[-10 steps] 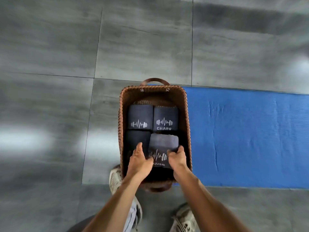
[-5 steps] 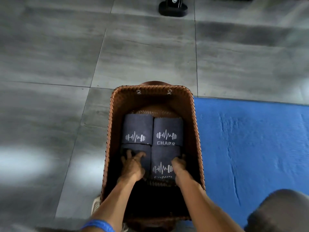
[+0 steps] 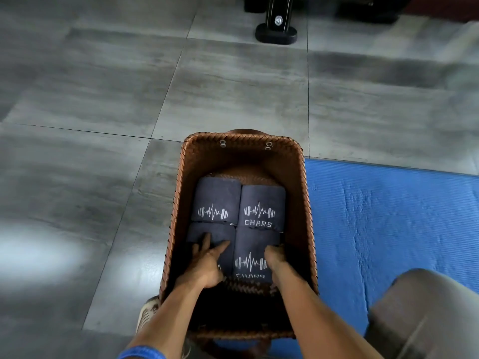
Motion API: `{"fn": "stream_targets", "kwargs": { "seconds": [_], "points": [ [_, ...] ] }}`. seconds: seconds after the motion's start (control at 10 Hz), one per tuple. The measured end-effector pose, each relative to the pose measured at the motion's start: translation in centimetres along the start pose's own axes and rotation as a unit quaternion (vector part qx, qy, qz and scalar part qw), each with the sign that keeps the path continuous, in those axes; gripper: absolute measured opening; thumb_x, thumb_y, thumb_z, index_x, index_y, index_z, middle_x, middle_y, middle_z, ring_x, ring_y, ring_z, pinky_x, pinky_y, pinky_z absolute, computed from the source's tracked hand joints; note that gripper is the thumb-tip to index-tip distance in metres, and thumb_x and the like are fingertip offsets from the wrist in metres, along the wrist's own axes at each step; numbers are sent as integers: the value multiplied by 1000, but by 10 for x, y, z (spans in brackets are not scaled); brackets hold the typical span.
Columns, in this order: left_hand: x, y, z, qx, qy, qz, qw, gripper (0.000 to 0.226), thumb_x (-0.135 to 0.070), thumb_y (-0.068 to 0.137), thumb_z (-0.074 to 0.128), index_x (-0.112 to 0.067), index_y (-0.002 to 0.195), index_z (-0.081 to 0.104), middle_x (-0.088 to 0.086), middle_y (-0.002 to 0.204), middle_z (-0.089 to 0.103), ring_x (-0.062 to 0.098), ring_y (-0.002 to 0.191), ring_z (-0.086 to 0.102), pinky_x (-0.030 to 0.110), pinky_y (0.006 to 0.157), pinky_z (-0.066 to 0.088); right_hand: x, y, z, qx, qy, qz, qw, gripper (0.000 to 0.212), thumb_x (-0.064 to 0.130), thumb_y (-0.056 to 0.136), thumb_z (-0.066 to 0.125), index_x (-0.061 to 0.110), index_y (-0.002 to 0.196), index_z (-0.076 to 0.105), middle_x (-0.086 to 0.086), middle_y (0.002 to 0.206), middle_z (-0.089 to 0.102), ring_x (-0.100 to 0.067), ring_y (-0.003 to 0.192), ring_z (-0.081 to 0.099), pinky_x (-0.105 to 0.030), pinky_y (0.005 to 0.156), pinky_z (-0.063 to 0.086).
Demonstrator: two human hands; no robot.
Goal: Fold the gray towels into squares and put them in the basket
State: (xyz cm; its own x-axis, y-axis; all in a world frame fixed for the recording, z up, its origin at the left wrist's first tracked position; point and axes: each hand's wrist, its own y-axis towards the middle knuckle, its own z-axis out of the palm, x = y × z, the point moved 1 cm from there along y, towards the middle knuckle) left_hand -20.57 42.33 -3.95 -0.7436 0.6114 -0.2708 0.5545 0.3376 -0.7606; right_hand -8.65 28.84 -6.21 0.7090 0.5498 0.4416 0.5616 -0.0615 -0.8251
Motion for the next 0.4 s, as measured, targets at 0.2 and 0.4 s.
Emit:
{"fn": "stream_targets", "kwargs": {
  "seconds": [0.2,0.4],
  "points": [
    [-10,1,-4,16,7,-18,1000,84,-19,86,60,-47,152,15,2,162,-18,40,147,-5,45,121,12,28,-3,6,16,12,-86,996,69,4,99,43,-3,154,3,-24,160,16,-36,145,25,-31,111,27],
    [-14,-3,-11,0,-78,-11,997,73,-27,86,62,-31,152,30,3,162,17,29,144,28,33,117,26,39,-59,-6,56,-38,-150,986,69,8,95,46,23,156,16,-7,153,40,-26,132,48,-29,108,38]
  ]
}}
